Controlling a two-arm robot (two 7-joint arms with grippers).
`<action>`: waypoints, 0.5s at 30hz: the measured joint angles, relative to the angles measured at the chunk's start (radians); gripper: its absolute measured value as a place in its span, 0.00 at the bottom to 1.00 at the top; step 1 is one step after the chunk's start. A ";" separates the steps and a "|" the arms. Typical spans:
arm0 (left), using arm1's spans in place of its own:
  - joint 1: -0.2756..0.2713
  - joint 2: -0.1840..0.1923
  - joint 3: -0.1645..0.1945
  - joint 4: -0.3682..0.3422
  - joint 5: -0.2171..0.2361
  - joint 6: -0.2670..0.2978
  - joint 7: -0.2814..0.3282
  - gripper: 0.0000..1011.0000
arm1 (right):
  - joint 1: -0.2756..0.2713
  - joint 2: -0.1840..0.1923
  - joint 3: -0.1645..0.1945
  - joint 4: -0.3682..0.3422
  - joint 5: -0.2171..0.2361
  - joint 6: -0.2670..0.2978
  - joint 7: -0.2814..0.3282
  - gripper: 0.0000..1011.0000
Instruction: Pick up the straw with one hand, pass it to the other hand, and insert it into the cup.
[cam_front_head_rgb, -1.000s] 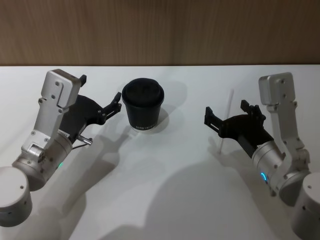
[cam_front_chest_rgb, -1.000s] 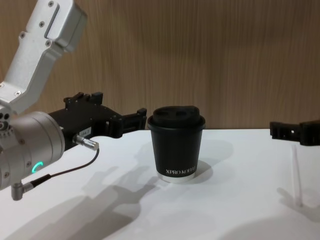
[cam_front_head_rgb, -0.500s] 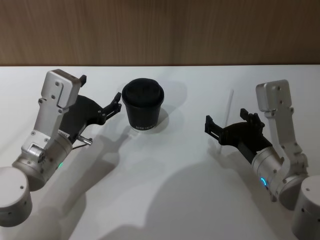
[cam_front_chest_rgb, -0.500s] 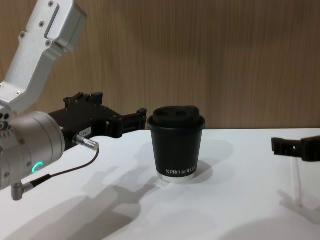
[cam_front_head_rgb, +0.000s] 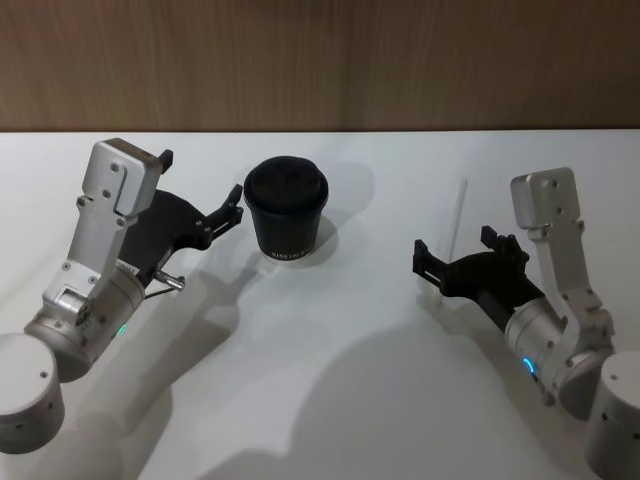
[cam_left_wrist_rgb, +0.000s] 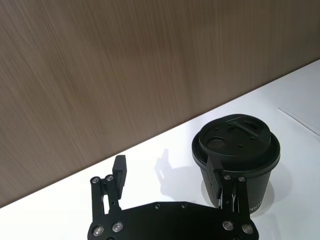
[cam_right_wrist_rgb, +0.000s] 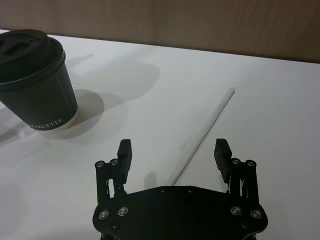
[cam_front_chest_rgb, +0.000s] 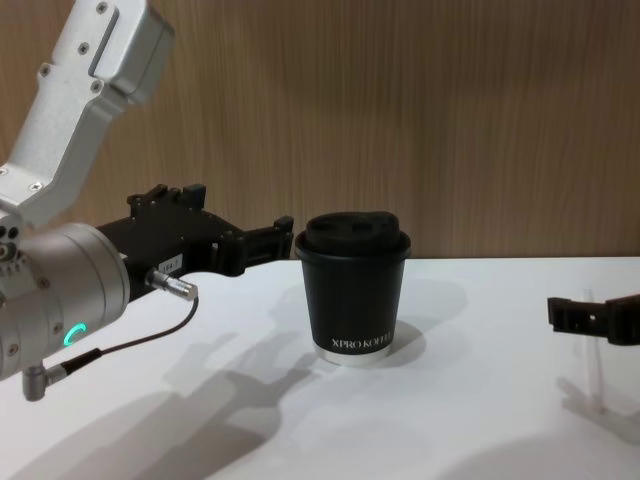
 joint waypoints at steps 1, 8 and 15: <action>0.000 0.000 0.000 0.000 0.000 0.000 0.000 0.99 | 0.001 0.000 0.001 0.003 0.000 0.000 0.001 0.99; 0.000 0.000 0.000 0.000 0.000 0.000 0.000 0.99 | 0.011 -0.005 0.011 0.032 0.004 -0.003 0.016 0.99; 0.000 0.000 0.000 0.000 0.000 0.000 0.000 0.99 | 0.018 -0.010 0.019 0.056 0.010 -0.003 0.028 0.99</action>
